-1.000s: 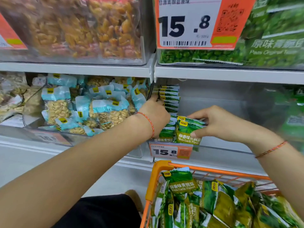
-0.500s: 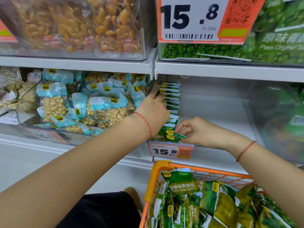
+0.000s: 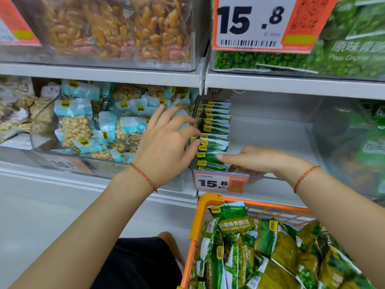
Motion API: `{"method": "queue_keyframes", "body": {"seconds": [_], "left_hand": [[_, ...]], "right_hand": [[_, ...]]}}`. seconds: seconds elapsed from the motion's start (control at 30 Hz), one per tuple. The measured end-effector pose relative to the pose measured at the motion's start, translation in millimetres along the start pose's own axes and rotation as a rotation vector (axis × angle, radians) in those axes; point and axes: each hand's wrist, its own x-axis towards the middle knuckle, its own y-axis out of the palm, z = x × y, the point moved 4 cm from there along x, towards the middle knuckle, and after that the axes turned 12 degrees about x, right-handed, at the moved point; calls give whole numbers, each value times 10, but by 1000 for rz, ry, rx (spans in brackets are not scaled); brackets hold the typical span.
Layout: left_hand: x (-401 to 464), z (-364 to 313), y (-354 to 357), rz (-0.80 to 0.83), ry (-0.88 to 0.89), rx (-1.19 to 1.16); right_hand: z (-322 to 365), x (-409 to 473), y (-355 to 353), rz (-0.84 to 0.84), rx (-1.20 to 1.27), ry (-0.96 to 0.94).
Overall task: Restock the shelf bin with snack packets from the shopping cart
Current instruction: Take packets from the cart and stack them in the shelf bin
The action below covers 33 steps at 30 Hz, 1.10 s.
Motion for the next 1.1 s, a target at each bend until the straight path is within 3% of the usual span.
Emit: {"method": "queue_keyframes", "body": {"seconds": [0.13, 0.4, 0.5, 0.7, 0.83, 1.0, 1.1], "left_hand": [[-145, -77, 112, 27, -165, -78], [-174, -135, 179, 16, -215, -122], [-193, -144, 186, -29, -230, -150], [-228, -164, 247, -62, -284, -253], [-228, -163, 241, -65, -292, -265], [-232, -153, 242, -49, -284, -287], [-237, -140, 257, -33, -280, -286]], "right_hand": [[-46, -17, 59, 78, 32, 73], [22, 12, 179, 109, 135, 61], [-16, 44, 117, 33, 125, 68], [5, -2, 149, 62, 251, 54], [6, 12, 38, -115, 143, 78], [55, 203, 105, -51, 674, 56], [55, 276, 94, -66, 627, 52]]}}
